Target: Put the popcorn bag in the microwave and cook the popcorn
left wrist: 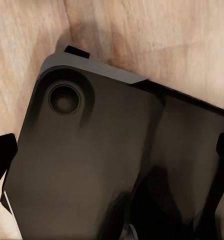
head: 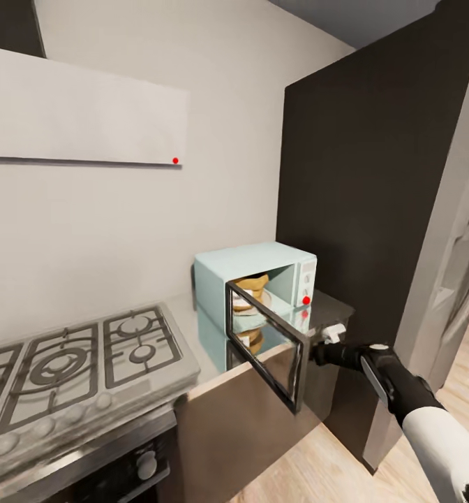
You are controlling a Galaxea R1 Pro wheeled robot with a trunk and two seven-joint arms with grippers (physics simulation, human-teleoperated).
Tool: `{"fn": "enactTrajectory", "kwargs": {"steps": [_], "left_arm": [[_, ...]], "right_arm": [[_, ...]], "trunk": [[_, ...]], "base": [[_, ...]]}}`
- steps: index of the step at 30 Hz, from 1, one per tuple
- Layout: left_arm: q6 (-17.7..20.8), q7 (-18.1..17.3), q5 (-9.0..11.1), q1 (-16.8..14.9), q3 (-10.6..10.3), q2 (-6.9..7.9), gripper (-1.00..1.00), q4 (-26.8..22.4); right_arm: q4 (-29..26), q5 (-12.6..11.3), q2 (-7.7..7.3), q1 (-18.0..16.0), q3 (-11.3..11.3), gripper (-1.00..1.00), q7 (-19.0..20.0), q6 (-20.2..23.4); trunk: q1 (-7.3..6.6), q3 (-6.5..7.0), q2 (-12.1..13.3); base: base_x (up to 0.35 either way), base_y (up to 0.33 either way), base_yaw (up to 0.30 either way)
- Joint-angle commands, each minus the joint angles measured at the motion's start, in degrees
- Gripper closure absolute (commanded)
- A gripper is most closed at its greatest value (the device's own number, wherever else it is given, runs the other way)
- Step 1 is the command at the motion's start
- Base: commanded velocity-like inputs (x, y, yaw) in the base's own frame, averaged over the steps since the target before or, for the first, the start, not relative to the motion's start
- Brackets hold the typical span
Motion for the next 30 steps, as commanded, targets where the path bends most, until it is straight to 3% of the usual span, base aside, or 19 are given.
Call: {"fn": "enactTrajectory", "kwargs": {"steps": [1, 4, 6, 8, 10, 11, 13, 18, 25, 30], "left_arm": [[-0.08, 0.02, 0.13, -0.03, 0.27, -0.03, -1.0, -0.05], [-0.08, 0.02, 0.13, 0.01, 0.27, -0.03, -1.0, -0.05], [-0.08, 0.02, 0.13, 0.01, 0.27, -0.02, -1.0, -0.05], [-0.08, 0.02, 0.13, 0.01, 0.27, -0.03, -1.0, -0.05], [-0.08, 0.02, 0.13, 0.01, 0.25, -0.03, -1.0, -0.05], [-0.08, 0.02, 0.13, 0.01, 0.2, -0.03, -1.0, -0.05], [-0.08, 0.02, 0.13, 0.01, 0.18, -0.02, -1.0, -0.05], [-0.1, 0.02, 0.13, 0.01, 0.25, 0.05, -1.0, -0.17], [-0.08, 0.1, 0.13, -0.02, 0.27, 0.04, -1.0, -0.19], [-0.08, 0.1, 0.13, 0.0, 0.22, -0.04, -1.0, -0.22]], "right_arm": [[2.06, 0.04, -0.26, -0.04, 0.16, -1.0, -1.45, 0.32], [11.97, 1.84, -0.92, -0.04, 0.29, -1.0, -6.53, 0.16], [24.71, 2.87, -0.84, -0.04, 0.37, -1.0, -12.36, -0.32], [32.09, 3.05, -0.52, -0.04, 0.39, -1.0, -14.27, -1.06], [39.87, 3.05, -0.16, 0.45, 0.41, -1.0, -15.35, -5.06], [41.38, 3.0, 0.07, 4.97, 0.42, -1.0, -16.25, -7.89], [41.99, 2.99, 0.22, 12.32, 0.4, -1.0, -16.97, -12.4], [42.13, 2.44, 0.27, 21.89, 0.35, -1.0, -17.43, -17.86], [42.2, 2.25, 0.59, 23.81, 0.23, -1.0, -17.46, -18.97], [42.2, 2.26, 0.66, 23.97, 0.29, -1.0, -19.95, -18.63]], "trunk": [[-0.03, -0.07, -0.06], [-0.03, -0.07, -0.06], [-0.03, -0.07, -0.06], [-0.03, -0.07, -0.06], [-0.03, -0.07, -0.06], [-0.03, -0.07, -0.06], [-0.03, -0.07, -0.06], [-0.03, -0.07, -0.06], [-0.03, -0.07, -0.06], [-0.03, -0.07, -0.06]], "base": [[-0.346, 0.0, 0.0], [-0.346, 0.0, 0.0], [-0.307, 0.0, 0.0], [-0.225, 0.0, 0.0], [-0.095, 0.0, 0.0], [-0.021, 0.0, 0.0], [-0.007, 0.0, 0.0], [0.0, 0.0, 0.0], [0.0, 0.0, 0.0], [0.013, -0.005, 0.0]]}}
